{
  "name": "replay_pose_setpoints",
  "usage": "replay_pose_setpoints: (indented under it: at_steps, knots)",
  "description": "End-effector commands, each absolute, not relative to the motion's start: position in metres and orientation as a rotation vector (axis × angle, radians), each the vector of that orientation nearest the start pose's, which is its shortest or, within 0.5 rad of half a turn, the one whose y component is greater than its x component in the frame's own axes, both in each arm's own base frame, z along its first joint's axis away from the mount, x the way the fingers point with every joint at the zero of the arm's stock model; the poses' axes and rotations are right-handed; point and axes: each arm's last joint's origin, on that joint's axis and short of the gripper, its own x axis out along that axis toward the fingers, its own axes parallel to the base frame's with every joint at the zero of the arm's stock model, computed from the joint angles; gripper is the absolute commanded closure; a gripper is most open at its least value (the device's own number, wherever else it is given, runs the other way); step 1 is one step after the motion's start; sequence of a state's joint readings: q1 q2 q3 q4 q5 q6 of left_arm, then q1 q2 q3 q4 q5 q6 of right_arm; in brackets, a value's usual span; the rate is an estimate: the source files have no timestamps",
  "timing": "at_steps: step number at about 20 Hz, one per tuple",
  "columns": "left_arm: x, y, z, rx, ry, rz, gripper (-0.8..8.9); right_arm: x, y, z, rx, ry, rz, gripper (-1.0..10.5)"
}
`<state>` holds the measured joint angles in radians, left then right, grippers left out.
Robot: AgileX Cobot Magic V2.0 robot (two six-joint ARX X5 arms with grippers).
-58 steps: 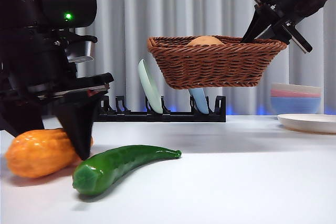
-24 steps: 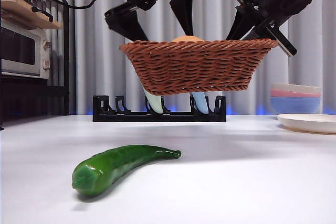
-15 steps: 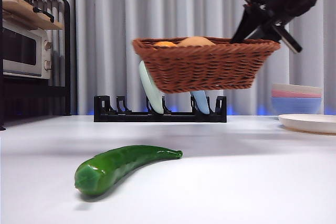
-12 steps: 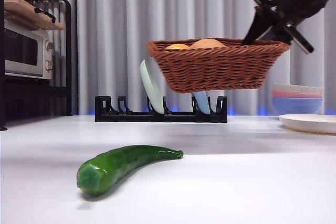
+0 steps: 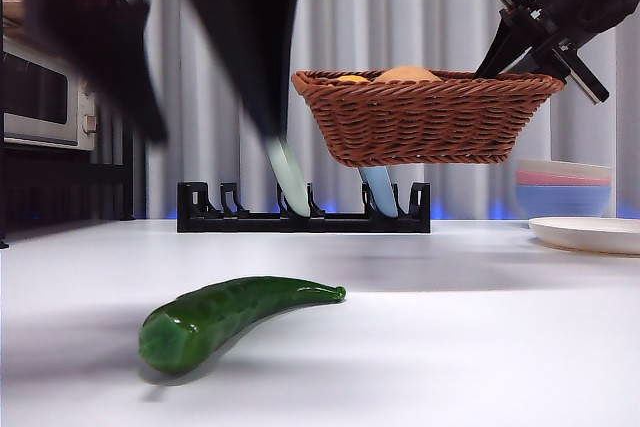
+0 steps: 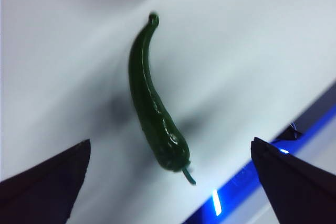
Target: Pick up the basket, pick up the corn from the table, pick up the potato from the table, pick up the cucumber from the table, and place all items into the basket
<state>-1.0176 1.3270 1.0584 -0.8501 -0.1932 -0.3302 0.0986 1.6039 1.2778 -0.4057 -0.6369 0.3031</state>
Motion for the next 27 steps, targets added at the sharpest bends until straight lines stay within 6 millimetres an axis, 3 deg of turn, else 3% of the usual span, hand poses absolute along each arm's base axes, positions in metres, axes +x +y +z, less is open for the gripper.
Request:
replay_pose_setpoints:
  at_steps: [1,7,12,15,18,24,27]
  knots:
    - [0.147,-0.205,0.242,0.245,1.070,-0.569,1.60,0.345,0.052,0.289,0.487,0.808,0.606,9.6]
    - [0.181,-0.203,0.208,0.220,1.132,-0.534,1.63,0.344,0.052,0.289,0.488,0.809,0.606,9.6]
    - [0.196,-0.210,0.180,0.213,1.210,-0.548,1.89,0.344,0.052,0.289,0.488,0.812,0.606,9.6]
    - [0.198,-0.215,0.171,0.216,1.218,-0.553,4.21,0.344,0.052,0.288,0.489,0.816,0.605,9.6]
    - [0.199,-0.214,0.170,0.267,1.195,-0.528,8.43,0.344,0.052,0.288,0.490,0.816,0.604,9.6]
    - [0.196,-0.212,0.171,0.311,1.217,-0.568,8.21,0.344,0.052,0.288,0.489,0.815,0.604,9.6]
    - [0.177,-0.208,0.193,0.315,1.218,-0.626,8.21,0.344,0.052,0.288,0.489,0.816,0.604,9.6]
